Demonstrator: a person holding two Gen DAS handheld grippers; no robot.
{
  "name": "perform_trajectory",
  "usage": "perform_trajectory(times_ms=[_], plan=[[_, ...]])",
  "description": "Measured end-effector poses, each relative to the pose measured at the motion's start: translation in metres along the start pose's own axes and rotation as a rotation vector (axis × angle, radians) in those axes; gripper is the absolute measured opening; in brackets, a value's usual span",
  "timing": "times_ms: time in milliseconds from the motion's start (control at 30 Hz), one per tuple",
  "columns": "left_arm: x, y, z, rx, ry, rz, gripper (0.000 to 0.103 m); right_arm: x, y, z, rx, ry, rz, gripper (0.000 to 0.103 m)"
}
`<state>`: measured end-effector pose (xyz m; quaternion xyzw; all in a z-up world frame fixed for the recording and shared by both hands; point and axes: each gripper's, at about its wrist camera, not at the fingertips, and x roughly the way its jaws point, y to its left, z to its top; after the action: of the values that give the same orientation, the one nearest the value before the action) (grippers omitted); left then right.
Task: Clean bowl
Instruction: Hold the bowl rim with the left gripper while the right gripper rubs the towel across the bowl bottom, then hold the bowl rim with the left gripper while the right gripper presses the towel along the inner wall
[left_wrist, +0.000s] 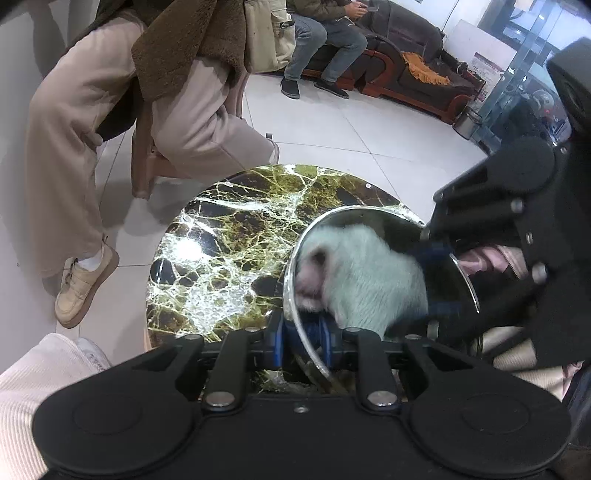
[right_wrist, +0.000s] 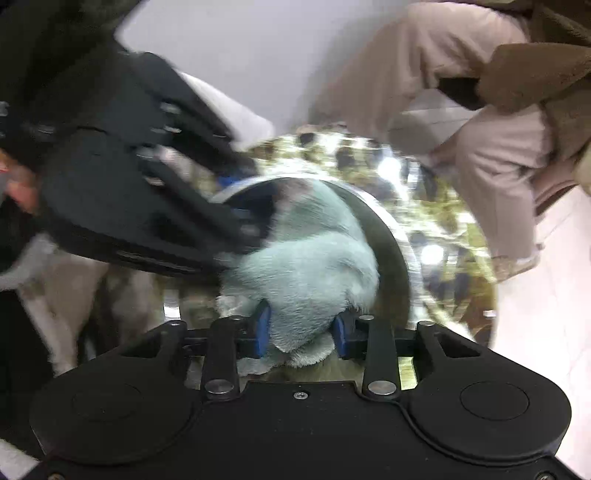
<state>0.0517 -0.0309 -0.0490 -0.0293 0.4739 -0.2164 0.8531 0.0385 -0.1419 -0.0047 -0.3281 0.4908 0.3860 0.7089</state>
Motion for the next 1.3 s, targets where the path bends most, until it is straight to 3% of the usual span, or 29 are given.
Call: perform_trajectory(times_ms=[100,233,367,500,633,833,1033,1100,1200,1267,1300], plan=[[0.0,-0.002,0.0,0.006,0.0,0.004,0.019,-0.003,0.006,-0.009,-0.003,0.031,0.011,0.034],[0.0,-0.004,0.0,0.014,0.0,0.009,0.019,-0.003,0.016,-0.007,0.025,0.001,0.051,0.033],[-0.002,-0.003,-0.001,0.013,0.004,0.005,0.019,0.002,0.008,-0.006,0.027,-0.028,-0.036,0.035],[-0.001,-0.004,-0.002,0.011,-0.003,0.003,0.019,-0.005,0.013,-0.018,0.039,-0.002,-0.021,0.035],[0.001,-0.005,-0.002,0.011,-0.005,0.008,0.019,0.001,0.018,-0.011,0.063,-0.052,0.012,0.035],[-0.003,-0.001,-0.001,-0.014,-0.013,0.004,0.019,-0.027,-0.001,-0.038,0.28,-0.178,-0.019,0.044],[-0.013,-0.002,-0.003,-0.013,-0.03,0.012,0.02,-0.068,-0.004,-0.059,0.379,-0.36,-0.074,0.054],[-0.015,-0.002,-0.006,-0.014,-0.028,0.018,0.021,-0.072,-0.009,-0.067,0.432,-0.405,-0.114,0.054],[-0.015,-0.003,-0.004,-0.01,-0.031,0.041,0.02,-0.053,-0.027,-0.084,0.592,-0.429,-0.077,0.051],[-0.016,-0.005,-0.002,-0.004,-0.035,0.06,0.02,-0.036,-0.03,-0.09,0.652,-0.413,-0.044,0.04],[-0.016,-0.005,-0.001,-0.001,-0.036,0.062,0.02,-0.029,-0.03,-0.094,0.68,-0.409,-0.023,0.04]])
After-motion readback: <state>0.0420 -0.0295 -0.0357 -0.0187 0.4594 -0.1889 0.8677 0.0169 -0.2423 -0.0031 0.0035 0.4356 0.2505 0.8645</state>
